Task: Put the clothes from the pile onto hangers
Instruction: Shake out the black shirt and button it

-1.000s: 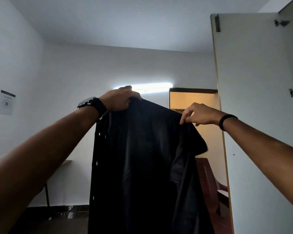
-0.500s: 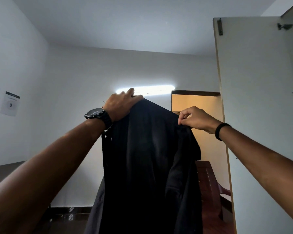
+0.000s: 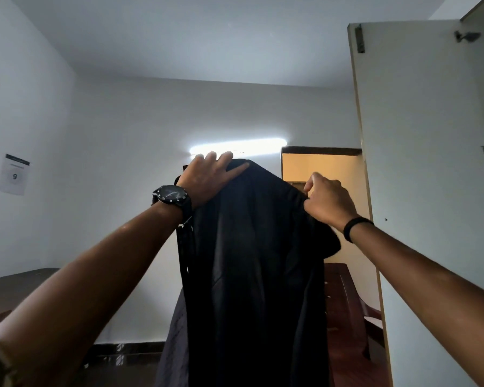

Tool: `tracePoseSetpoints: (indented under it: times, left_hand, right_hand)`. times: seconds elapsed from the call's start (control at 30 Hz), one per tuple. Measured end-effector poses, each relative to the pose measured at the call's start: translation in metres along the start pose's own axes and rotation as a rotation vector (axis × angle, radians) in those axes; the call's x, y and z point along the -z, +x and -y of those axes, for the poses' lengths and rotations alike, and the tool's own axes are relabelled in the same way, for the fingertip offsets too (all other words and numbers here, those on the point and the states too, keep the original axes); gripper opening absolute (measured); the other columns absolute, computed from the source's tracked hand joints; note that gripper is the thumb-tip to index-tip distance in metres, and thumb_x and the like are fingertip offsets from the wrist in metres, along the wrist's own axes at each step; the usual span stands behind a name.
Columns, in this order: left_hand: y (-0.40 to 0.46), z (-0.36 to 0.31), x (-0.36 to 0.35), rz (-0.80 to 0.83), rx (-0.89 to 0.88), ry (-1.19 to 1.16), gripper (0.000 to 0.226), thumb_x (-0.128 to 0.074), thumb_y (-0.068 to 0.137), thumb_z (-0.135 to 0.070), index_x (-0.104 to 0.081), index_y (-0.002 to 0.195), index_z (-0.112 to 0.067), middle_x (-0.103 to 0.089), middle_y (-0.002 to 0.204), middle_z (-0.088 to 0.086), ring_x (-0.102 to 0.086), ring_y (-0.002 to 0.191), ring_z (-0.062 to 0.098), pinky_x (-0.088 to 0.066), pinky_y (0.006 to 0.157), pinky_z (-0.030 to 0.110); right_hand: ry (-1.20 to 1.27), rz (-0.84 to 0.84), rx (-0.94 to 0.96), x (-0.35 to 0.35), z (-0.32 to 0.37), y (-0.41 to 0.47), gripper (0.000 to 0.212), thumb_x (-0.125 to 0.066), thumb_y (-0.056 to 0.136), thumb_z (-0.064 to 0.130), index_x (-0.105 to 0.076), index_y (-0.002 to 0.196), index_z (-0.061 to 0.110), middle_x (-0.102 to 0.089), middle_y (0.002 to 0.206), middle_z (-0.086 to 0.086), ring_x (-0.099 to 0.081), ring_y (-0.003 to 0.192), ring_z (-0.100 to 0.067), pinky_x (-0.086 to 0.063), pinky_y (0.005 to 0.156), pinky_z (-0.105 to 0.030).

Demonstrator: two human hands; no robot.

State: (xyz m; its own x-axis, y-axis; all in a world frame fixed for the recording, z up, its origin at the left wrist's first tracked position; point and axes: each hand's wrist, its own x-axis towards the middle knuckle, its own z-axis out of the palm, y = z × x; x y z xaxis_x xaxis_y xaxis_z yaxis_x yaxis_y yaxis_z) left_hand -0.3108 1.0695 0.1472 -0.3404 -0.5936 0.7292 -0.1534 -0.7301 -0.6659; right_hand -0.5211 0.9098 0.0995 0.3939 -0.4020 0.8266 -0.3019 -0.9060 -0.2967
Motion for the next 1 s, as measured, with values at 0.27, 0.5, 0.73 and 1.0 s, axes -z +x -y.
tracePoseSetpoints:
  times: [0.27, 0.5, 0.73, 1.0]
  left_hand:
    - [0.003, -0.021, 0.0, 0.059, 0.096, -0.027, 0.071, -0.032, 0.079, -0.001, -0.046, 0.136, -0.042, -0.053, 0.087, -0.002, -0.046, 0.056, 0.012, -0.027, 0.043, 0.025]
    - [0.002, -0.016, 0.0, 0.065, 0.108, -0.053, 0.07, -0.057, 0.075, -0.006, -0.05, 0.131, -0.046, -0.054, 0.083, -0.001, -0.048, 0.051, 0.013, -0.025, 0.042, 0.023]
    - [0.003, 0.001, 0.03, 0.219, 0.126, -0.291, 0.059, -0.028, 0.101, -0.016, -0.012, 0.147, -0.049, -0.051, 0.108, 0.008, -0.061, 0.091, 0.029, -0.035, 0.065, 0.032]
    - [0.012, 0.045, 0.04, 0.478, 0.361, -0.907, 0.041, -0.05, 0.088, -0.012, -0.056, 0.124, -0.031, -0.061, 0.11, 0.006, -0.056, 0.107, 0.028, -0.044, 0.087, 0.033]
  right_hand:
    - [0.006, 0.205, 0.023, 0.016, 0.001, 0.013, 0.023, -0.056, 0.086, 0.002, -0.045, 0.103, 0.014, -0.059, 0.102, -0.011, -0.059, 0.082, -0.023, -0.046, 0.059, -0.027]
    - [0.063, 0.458, 0.135, 0.033, 0.006, 0.02, 0.022, -0.053, 0.093, 0.006, -0.065, 0.079, 0.019, -0.058, 0.094, 0.003, -0.051, 0.078, -0.012, -0.043, 0.067, -0.022]
    - [-0.305, 0.496, 0.093, 0.037, 0.016, 0.019, 0.023, -0.049, 0.096, 0.011, -0.071, 0.093, 0.015, -0.058, 0.112, -0.004, -0.055, 0.084, -0.02, -0.05, 0.069, -0.026]
    - [-0.353, 0.423, 0.087, 0.055, 0.021, 0.015, 0.038, -0.044, 0.09, -0.008, -0.065, 0.113, 0.014, -0.053, 0.127, -0.008, -0.055, 0.104, -0.025, -0.048, 0.079, -0.026]
